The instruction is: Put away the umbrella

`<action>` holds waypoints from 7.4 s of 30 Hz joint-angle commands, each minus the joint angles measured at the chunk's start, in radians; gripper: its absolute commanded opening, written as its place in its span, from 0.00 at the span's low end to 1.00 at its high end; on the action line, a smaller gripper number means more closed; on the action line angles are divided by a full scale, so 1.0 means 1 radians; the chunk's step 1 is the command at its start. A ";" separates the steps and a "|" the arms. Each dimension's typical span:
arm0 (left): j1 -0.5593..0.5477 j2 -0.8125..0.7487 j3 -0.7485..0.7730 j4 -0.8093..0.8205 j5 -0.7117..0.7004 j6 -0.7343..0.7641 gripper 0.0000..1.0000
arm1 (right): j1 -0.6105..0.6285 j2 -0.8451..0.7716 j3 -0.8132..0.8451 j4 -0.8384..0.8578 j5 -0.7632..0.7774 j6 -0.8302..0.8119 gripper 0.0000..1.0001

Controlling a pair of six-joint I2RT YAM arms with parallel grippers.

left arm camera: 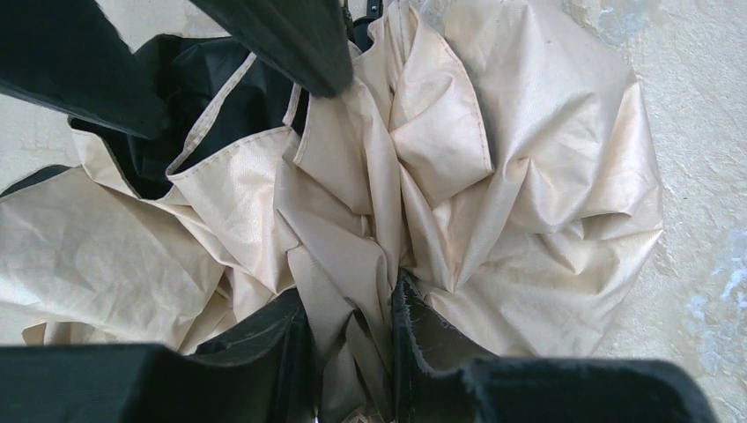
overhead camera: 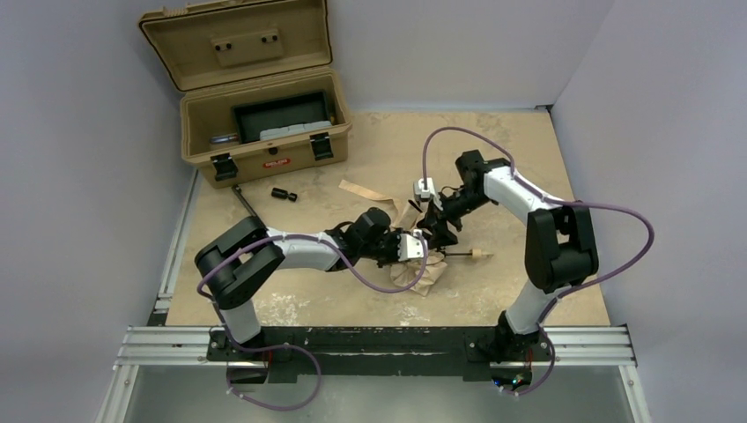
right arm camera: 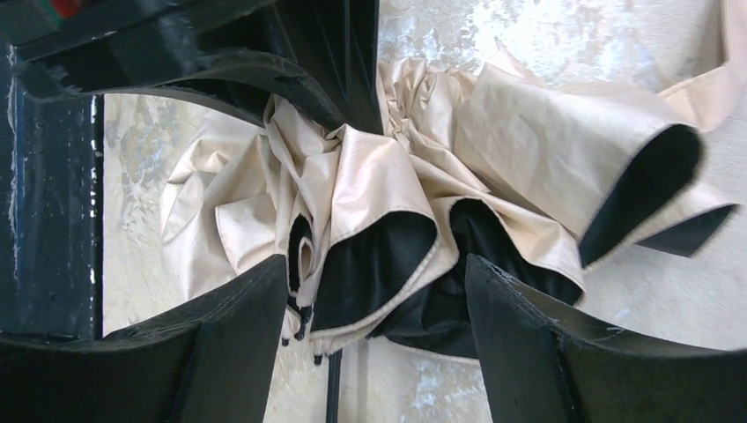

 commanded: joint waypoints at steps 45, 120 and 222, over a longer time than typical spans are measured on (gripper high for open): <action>0.118 0.336 0.213 -0.482 0.434 -0.483 0.00 | 0.249 -0.360 -0.611 0.706 0.541 -0.177 0.82; 0.083 0.236 0.188 -0.204 0.388 -1.177 0.12 | 0.267 -0.134 -0.329 0.506 0.474 0.088 0.06; 0.069 0.146 0.025 -0.254 0.159 -0.262 0.00 | -0.101 -0.166 0.205 -0.128 -0.053 -0.111 0.64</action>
